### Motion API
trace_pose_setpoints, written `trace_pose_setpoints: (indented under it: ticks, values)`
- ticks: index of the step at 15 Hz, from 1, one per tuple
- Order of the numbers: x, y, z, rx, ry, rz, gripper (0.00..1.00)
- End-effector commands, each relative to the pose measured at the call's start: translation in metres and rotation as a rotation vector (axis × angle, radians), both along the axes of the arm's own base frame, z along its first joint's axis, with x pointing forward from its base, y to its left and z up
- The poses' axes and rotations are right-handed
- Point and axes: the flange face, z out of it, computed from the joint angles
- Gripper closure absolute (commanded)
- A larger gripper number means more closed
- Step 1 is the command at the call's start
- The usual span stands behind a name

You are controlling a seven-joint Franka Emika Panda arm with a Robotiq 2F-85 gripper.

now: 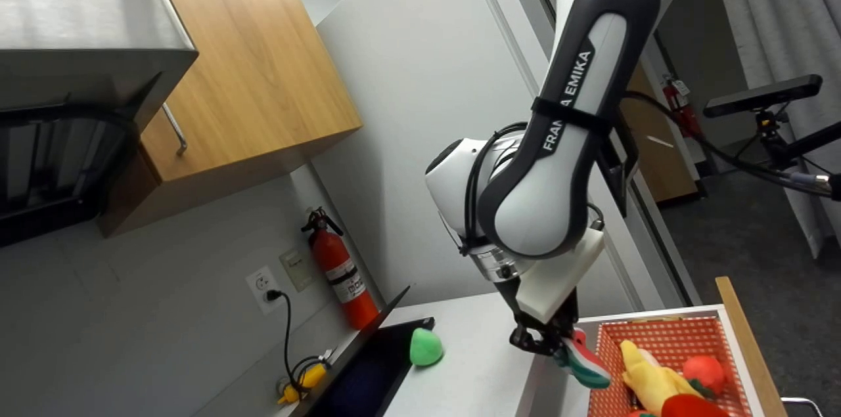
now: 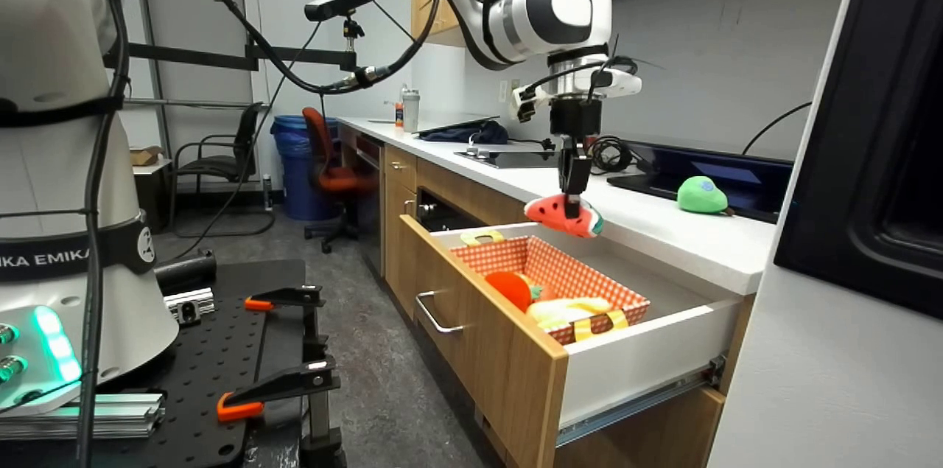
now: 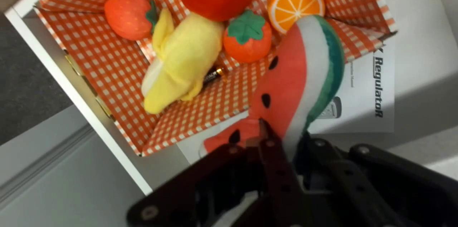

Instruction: Open the top drawer, Pick up the watermelon plush toy from the countertop and put it in the basket. Pick up the banana plush toy from the basket in the drawer and put it on the countertop. Close the top drawer.

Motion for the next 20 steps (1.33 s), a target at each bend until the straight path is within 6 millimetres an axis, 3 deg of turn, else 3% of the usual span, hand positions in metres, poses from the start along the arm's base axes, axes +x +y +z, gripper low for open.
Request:
trace_pose_setpoints:
  ticks: [1, 8, 9, 10, 11, 12, 13, 14, 20]
  values:
    - [-0.032, -0.014, 0.002, -0.013, 0.028, -0.007, 0.97]
    - [-0.058, -0.021, -0.016, -0.012, 0.086, -0.025, 0.97]
    - [-0.060, -0.021, -0.018, -0.009, 0.091, -0.026, 0.88]
    - [-0.061, -0.021, -0.020, -0.012, 0.095, -0.023, 0.97]
    - [-0.062, -0.021, -0.021, -0.010, 0.099, -0.022, 0.97]
    - [-0.062, -0.020, -0.022, -0.007, 0.102, -0.022, 0.87]
    - [-0.063, -0.019, -0.022, -0.007, 0.105, -0.020, 0.62]
    - [-0.062, -0.018, -0.023, -0.005, 0.106, -0.019, 0.61]
    - [-0.059, -0.019, -0.018, -0.001, 0.093, -0.026, 0.16]
